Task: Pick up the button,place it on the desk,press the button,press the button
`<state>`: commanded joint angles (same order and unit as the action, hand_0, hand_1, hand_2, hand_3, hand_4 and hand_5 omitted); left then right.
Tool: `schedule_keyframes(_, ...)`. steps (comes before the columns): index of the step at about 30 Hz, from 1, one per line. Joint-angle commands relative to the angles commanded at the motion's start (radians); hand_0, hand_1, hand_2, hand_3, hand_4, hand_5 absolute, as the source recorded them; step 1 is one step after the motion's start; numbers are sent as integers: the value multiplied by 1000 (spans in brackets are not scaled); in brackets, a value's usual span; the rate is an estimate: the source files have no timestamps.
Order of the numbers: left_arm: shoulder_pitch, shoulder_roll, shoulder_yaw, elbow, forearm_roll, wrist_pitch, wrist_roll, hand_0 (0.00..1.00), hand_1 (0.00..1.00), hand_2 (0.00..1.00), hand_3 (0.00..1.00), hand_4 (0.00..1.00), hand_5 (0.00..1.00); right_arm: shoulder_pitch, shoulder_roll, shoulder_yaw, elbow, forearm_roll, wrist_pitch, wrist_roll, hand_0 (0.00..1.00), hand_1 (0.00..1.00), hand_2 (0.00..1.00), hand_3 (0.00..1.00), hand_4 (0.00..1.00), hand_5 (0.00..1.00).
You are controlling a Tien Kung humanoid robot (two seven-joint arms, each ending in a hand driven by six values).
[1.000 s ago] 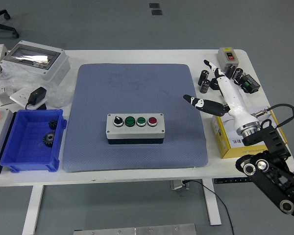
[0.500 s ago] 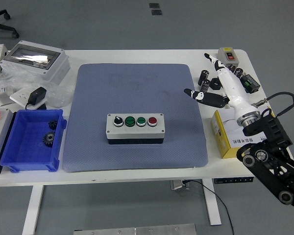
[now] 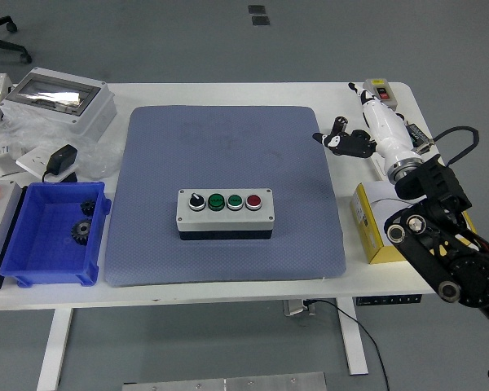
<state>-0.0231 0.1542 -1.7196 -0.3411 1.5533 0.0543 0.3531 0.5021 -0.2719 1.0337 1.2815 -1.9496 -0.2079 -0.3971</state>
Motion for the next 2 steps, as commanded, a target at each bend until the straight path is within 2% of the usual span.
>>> schedule_keyframes(2,-1,0,-1,0,2,-1,0,557,480,474,640,82,2,29,1,12,-14,-51,44,-44,998,998,998,998,991,467)
